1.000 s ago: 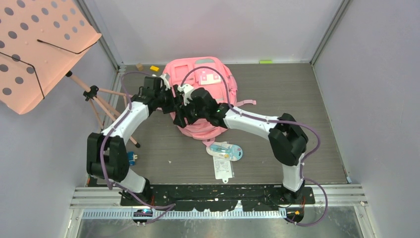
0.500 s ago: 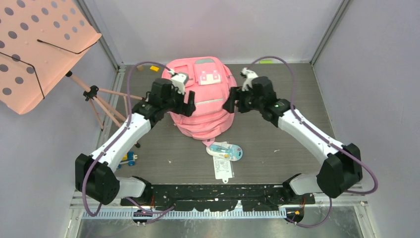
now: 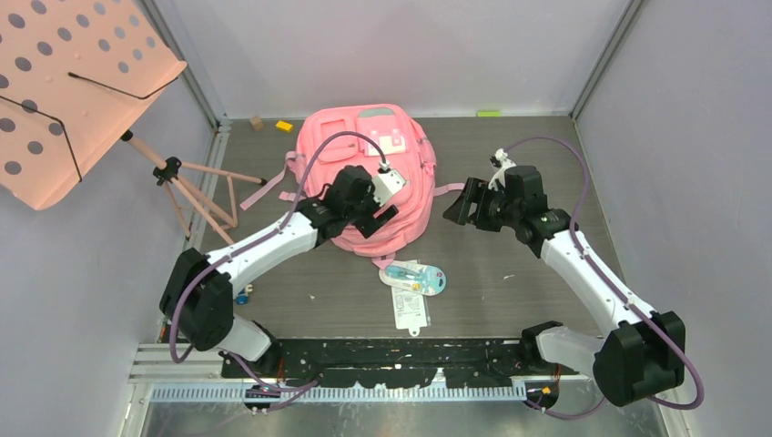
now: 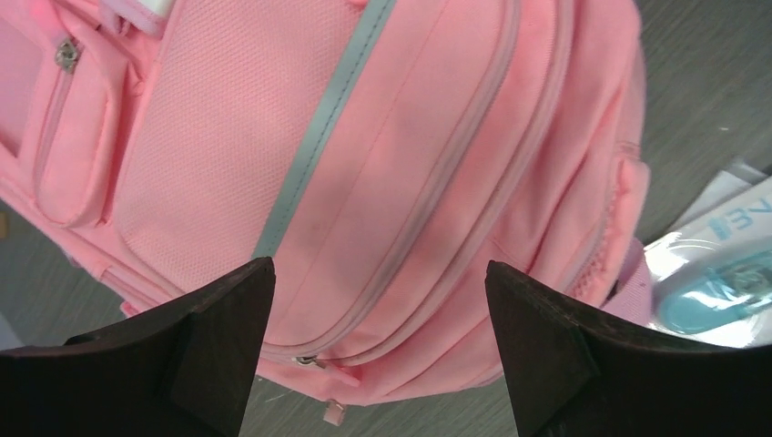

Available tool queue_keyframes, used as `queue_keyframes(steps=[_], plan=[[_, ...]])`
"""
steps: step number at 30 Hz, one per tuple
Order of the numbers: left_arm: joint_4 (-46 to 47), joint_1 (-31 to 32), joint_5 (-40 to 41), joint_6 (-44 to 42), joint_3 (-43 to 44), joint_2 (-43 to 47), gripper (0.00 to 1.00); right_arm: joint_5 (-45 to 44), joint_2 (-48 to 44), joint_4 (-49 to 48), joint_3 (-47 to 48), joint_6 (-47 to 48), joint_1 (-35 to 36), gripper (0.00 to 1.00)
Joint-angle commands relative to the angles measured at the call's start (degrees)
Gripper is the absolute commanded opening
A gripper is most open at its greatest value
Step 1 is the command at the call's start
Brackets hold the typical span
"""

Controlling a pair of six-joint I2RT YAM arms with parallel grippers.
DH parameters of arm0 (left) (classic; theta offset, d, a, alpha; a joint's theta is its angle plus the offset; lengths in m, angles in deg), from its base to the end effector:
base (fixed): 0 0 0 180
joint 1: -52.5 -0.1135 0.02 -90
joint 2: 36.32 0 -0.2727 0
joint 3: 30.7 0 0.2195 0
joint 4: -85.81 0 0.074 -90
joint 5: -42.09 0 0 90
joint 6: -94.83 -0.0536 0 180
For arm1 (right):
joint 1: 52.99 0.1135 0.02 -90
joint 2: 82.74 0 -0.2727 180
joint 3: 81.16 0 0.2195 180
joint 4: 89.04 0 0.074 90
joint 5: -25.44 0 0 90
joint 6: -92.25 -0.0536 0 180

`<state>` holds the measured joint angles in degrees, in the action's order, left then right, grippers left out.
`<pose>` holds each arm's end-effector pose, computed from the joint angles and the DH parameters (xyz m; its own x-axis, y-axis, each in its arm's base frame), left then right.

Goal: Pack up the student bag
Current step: Unzip the student bag at the center of the board.

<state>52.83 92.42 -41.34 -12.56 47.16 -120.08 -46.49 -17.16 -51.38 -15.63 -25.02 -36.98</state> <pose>0.2400 -0.1928 0.2821 -0.2893 0.6292 -0.7214 0.6871 0.6612 0.3012 0.2123 0.0782 0.2852 -0.7508 0.2377 -0.6163 -0.1733 0.8294 0.5311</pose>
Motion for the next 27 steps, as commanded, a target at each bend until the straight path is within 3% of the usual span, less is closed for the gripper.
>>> queue_keyframes(steps=[1,4,12,20,27], plan=[[7.3,1.2,9.1,-4.4,0.9,-1.5,0.89,2.7,-1.8,-2.8,-0.9,-2.6,-0.1,0.76],[8.8,1.4,12.6,-4.3,1.2,-3.0,0.89,3.2,-1.9,-3.5,-1.2,-3.4,-0.1,0.76],[9.2,1.4,12.5,-3.3,1.5,-5.9,0.91,3.8,-1.6,-3.9,-1.4,-3.6,-0.1,0.76],[11.6,1.4,23.2,-1.0,3.4,-9.1,0.92,4.1,-2.4,-4.0,-2.1,-4.0,-0.1,0.76],[15.8,1.4,27.1,-1.6,3.3,-7.9,0.93,4.3,-2.9,-3.9,-2.6,-4.4,-0.1,0.76]])
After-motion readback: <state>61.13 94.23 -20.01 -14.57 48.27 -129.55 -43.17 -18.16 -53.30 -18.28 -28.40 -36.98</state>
